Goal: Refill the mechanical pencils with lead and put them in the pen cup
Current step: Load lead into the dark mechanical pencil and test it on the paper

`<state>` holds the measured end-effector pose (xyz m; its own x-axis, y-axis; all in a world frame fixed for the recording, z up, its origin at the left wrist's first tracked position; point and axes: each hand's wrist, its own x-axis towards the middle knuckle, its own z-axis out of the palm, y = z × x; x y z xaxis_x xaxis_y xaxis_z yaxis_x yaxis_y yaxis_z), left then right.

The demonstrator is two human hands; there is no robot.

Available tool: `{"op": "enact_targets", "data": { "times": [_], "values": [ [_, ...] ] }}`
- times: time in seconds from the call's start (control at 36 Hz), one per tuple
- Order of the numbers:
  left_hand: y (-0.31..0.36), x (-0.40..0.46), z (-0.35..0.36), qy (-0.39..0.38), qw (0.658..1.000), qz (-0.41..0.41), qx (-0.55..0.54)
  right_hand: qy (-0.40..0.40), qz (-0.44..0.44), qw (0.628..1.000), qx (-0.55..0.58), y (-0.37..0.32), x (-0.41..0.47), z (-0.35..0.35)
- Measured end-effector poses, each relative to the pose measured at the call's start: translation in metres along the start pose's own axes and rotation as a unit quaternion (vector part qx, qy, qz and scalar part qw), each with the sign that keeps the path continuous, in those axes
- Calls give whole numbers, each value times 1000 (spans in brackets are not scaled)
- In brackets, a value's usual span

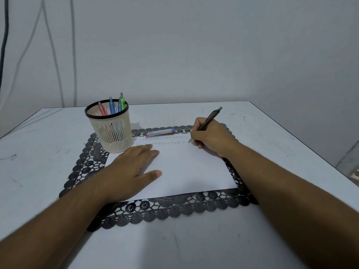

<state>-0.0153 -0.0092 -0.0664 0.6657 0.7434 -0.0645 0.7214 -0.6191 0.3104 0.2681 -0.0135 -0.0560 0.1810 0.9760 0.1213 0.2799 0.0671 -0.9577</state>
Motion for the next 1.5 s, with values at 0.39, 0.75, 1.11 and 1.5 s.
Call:
{"op": "enact_targets", "data": {
  "times": [0.39, 0.75, 1.11, 1.5],
  "values": [
    [1, -1, -1, -2, 1000, 1, 9, -4, -1, 1000, 6, 1, 1, 0],
    [2, -1, -1, -1, 1000, 1, 13, 47, 13, 999, -16, -8, -7, -1],
    [0, -1, 0, 3, 1000, -1, 2, 59, 24, 997, -35, -13, -11, 2],
    [-2, 1, 1, 3, 1000, 1, 4, 58, 18, 998, -30, -14, -12, 0]
  ]
}}
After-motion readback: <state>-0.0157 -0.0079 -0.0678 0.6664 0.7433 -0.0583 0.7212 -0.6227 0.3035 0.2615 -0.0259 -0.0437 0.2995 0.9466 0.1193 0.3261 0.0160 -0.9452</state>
